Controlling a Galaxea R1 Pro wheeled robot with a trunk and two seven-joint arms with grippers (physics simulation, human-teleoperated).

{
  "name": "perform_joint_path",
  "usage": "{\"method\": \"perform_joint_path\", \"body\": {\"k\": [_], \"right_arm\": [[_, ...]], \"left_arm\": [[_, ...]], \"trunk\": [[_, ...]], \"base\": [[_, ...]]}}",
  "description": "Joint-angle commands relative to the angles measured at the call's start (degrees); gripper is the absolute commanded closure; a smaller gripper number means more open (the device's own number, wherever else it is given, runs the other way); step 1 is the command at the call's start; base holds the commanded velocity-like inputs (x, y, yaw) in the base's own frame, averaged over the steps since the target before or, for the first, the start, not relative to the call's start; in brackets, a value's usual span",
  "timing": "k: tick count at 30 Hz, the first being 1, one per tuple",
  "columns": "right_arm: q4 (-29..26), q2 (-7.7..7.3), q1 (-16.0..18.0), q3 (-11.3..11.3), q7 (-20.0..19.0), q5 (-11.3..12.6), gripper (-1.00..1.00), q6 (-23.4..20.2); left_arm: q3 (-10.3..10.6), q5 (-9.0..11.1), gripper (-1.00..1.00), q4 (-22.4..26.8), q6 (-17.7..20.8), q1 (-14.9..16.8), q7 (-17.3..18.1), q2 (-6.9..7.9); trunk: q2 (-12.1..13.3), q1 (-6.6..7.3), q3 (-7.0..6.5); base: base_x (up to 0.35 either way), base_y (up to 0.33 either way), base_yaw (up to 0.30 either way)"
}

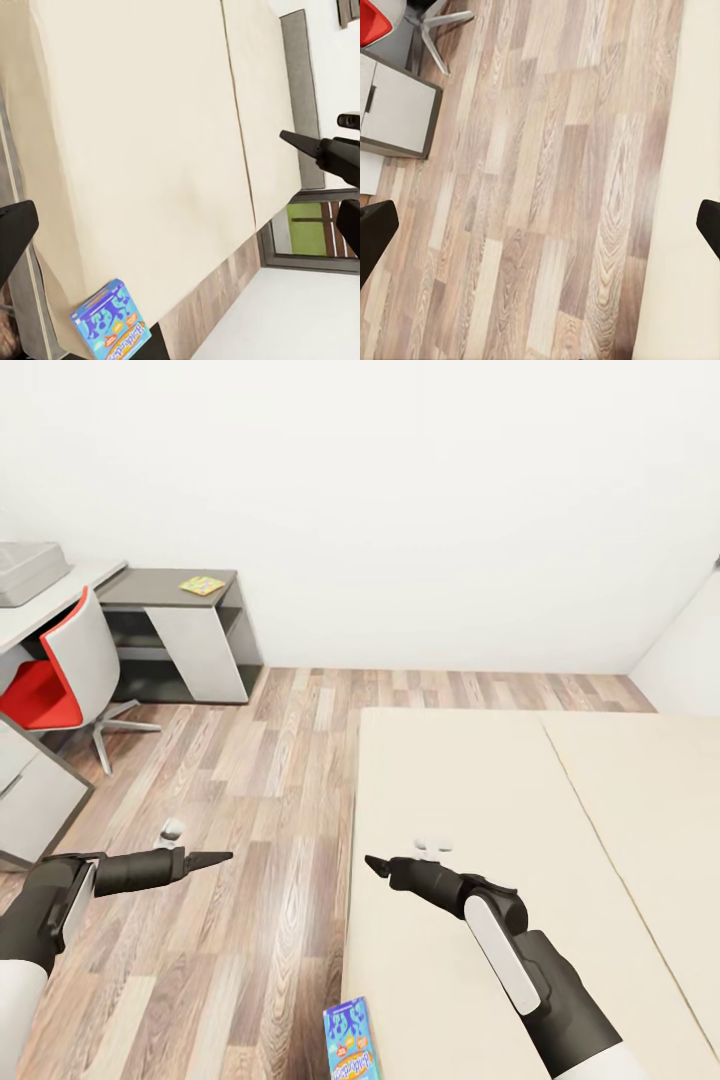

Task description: Put all the toys in the child's room - the three board games (two on the bed and one on the table), the two jigsaw puzzles on the table, and the tennis ball on the table - inside the toy box on the table in the child's room.

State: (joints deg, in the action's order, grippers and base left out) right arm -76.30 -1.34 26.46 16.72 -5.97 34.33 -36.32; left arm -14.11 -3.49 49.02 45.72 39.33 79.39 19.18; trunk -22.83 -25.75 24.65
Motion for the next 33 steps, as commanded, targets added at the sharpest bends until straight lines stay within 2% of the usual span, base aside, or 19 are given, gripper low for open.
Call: {"method": "perform_joint_path", "body": {"k": [1,33], "right_arm": [[-0.05,-0.04,0.05,0.04,-0.11,-0.06,-1.00,-0.18],[0.01,0.05,0.01,0.07,0.00,-0.08,-1.00,0.03]], "left_arm": [[-0.12,-0.38,-1.00,0.03,0.60,0.05,0.44,-0.02],[-0.14,-0.31,-1.00,0.11,0.60,0.05,0.70,-0.02]], "trunk": [[-0.09,-0.03,-0.01],[-0.09,-0.03,-3.05]], "base": [[0.000,0.000,0.000],[0.000,0.000,0.021]]}}
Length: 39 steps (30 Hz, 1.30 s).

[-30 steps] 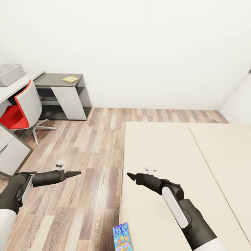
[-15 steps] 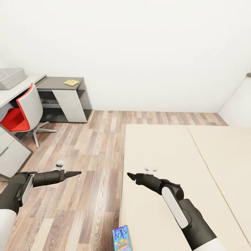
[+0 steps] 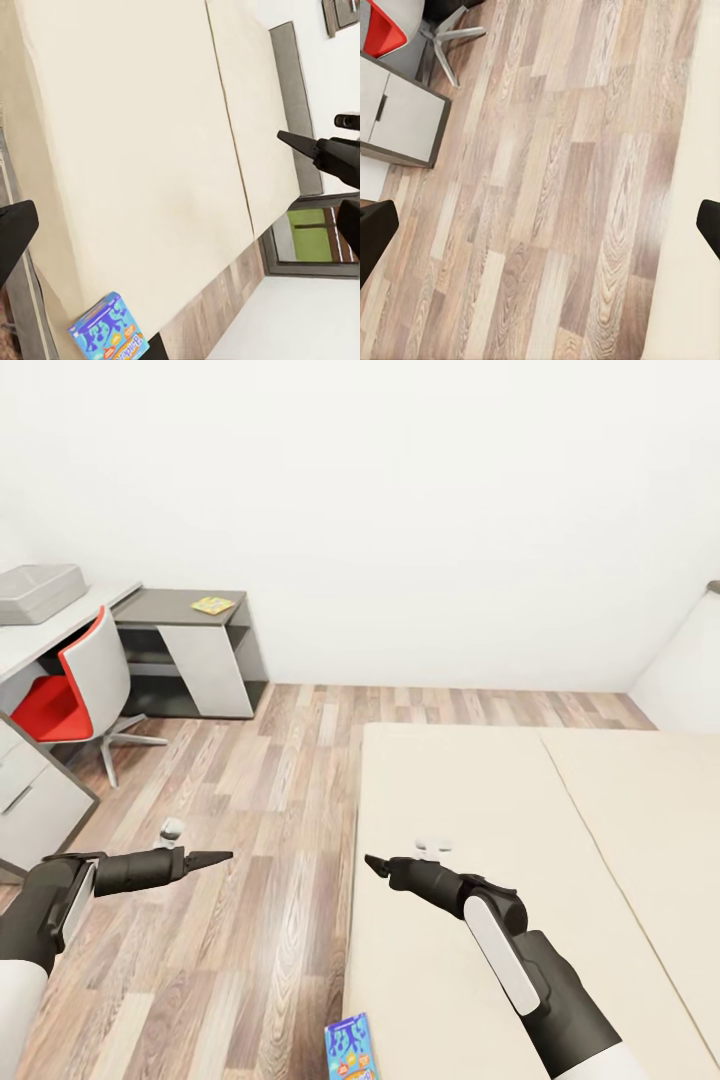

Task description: Put all the toys in the child's room - the three board games (two on the bed and one on the table), the two jigsaw puzzles on the table, and the tennis ball on the table - inside the toy box on the table in the child's room.

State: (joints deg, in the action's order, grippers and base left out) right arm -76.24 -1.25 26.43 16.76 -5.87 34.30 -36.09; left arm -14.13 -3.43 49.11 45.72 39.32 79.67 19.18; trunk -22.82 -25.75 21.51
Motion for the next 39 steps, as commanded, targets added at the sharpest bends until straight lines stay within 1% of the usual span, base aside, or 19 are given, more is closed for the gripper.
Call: {"method": "perform_joint_path", "body": {"k": [1,39], "right_arm": [[-0.05,-0.02,0.04,0.02,-0.11,-0.05,-1.00,-0.21],[-0.04,-0.03,0.06,-0.10,-0.11,0.11,-1.00,-0.13]], "left_arm": [[-0.13,-0.37,-1.00,0.02,0.60,0.05,0.44,-0.02],[-0.10,-0.38,-1.00,0.02,0.60,0.05,0.34,-0.02]], "trunk": [[-0.10,-0.04,0.00],[-0.10,-0.04,-3.47]], "base": [[0.000,0.000,0.067],[0.000,0.000,0.069]]}}
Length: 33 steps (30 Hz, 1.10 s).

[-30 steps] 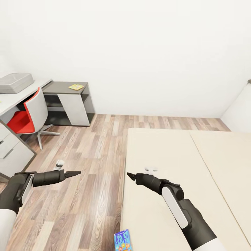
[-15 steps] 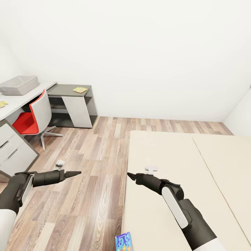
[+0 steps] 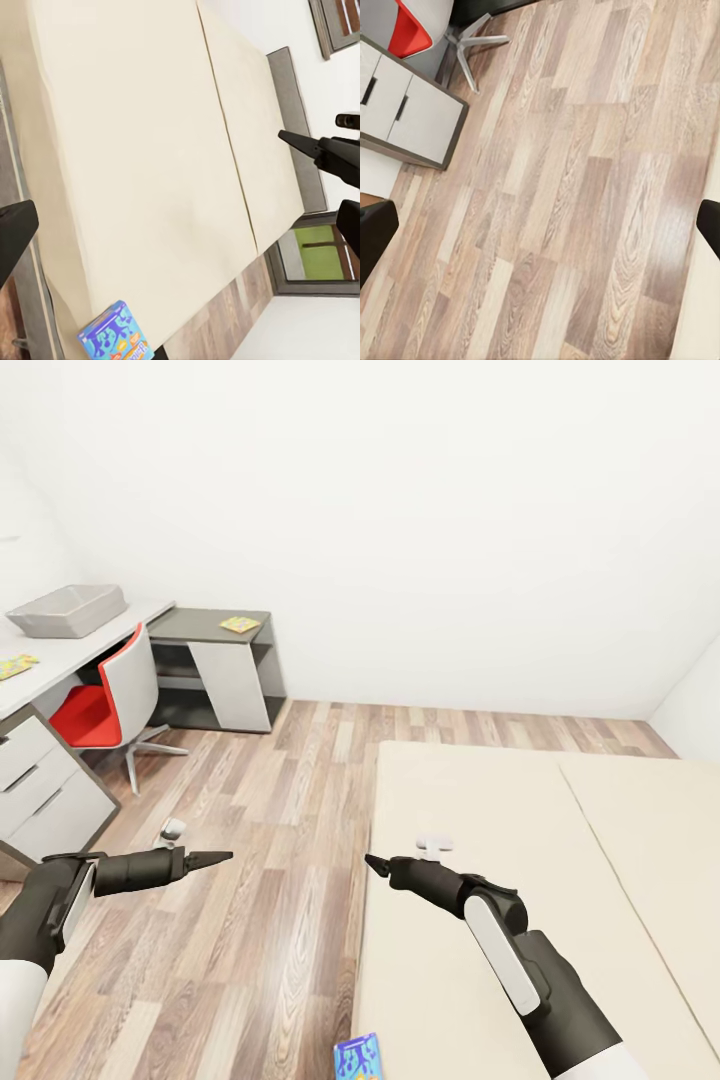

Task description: Put all the toys in the child's room - the three board games (two on the bed and one on the table), the two jigsaw puzzles on the table, and the tennis ball on the table - inside the toy box on the table in the child's room.

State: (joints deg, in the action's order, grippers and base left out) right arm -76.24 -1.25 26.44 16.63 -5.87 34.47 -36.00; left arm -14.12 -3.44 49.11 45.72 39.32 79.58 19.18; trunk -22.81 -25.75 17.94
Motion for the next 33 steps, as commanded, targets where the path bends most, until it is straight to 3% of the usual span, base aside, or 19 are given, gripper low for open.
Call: {"method": "perform_joint_path", "body": {"k": [1,33], "right_arm": [[-0.05,-0.04,0.06,-0.04,-0.11,-0.05,-1.00,-0.21],[-0.05,0.02,0.05,-0.65,-0.21,-0.09,-1.00,-0.26]], "left_arm": [[-0.10,-0.36,-1.00,0.02,0.60,0.05,0.44,-0.02],[-0.04,-0.34,-1.00,0.02,0.60,0.05,0.46,-0.02]], "trunk": [[-0.11,-0.03,0.07],[-0.11,-0.03,-0.45]], "base": [[0.000,0.000,0.026],[0.000,0.000,-0.038]]}}
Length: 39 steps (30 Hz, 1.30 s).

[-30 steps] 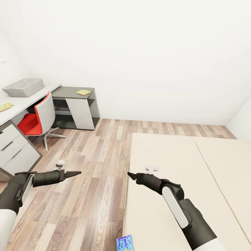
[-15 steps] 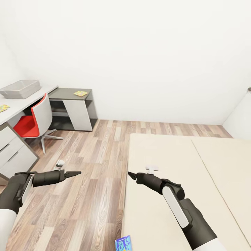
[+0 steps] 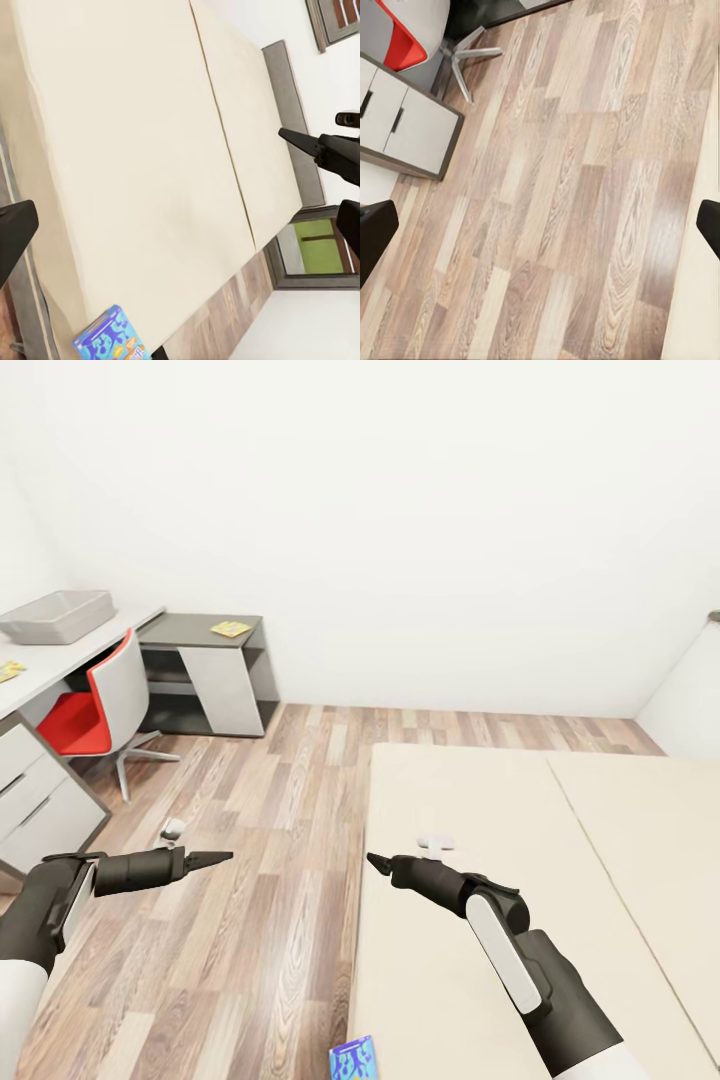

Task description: Put all the toys in the child's room - the three board games (two on the bed and one on the table), the two jigsaw puzzles on the table, and the tennis ball on the table - inside the toy box on the table in the child's room.

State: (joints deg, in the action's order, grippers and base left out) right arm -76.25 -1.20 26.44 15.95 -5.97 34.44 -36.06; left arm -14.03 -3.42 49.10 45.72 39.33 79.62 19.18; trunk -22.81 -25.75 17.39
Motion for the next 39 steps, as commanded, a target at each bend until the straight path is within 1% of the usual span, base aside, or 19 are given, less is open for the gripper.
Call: {"method": "perform_joint_path", "body": {"k": [1,12,29,39], "right_arm": [[-0.04,-0.03,0.04,0.04,-0.12,-0.07,-1.00,-0.19],[-0.04,-0.10,0.03,0.05,-0.18,-0.07,-1.00,-0.16],[-0.04,-0.10,0.04,0.05,-0.18,-0.13,-1.00,-0.16],[-0.04,-0.10,0.05,0.05,-0.18,-0.15,-1.00,-0.17]], "left_arm": [[-0.13,-0.36,-1.00,0.03,0.60,0.05,0.43,-0.02],[-0.12,-0.36,-1.00,0.03,0.60,0.05,0.49,-0.02],[-0.12,-0.36,-1.00,0.03,0.60,0.05,0.46,-0.02],[-0.12,-0.36,-1.00,0.03,0.60,0.05,0.45,-0.02]], "trunk": [[-0.11,-0.03,0.07],[-0.11,-0.03,-0.40],[-0.11,-0.03,-0.45],[-0.11,-0.03,-0.68]], "base": [[0.000,0.000,-0.101],[0.000,0.000,-0.158],[0.000,0.000,-0.012],[0.000,0.000,-0.064]]}}
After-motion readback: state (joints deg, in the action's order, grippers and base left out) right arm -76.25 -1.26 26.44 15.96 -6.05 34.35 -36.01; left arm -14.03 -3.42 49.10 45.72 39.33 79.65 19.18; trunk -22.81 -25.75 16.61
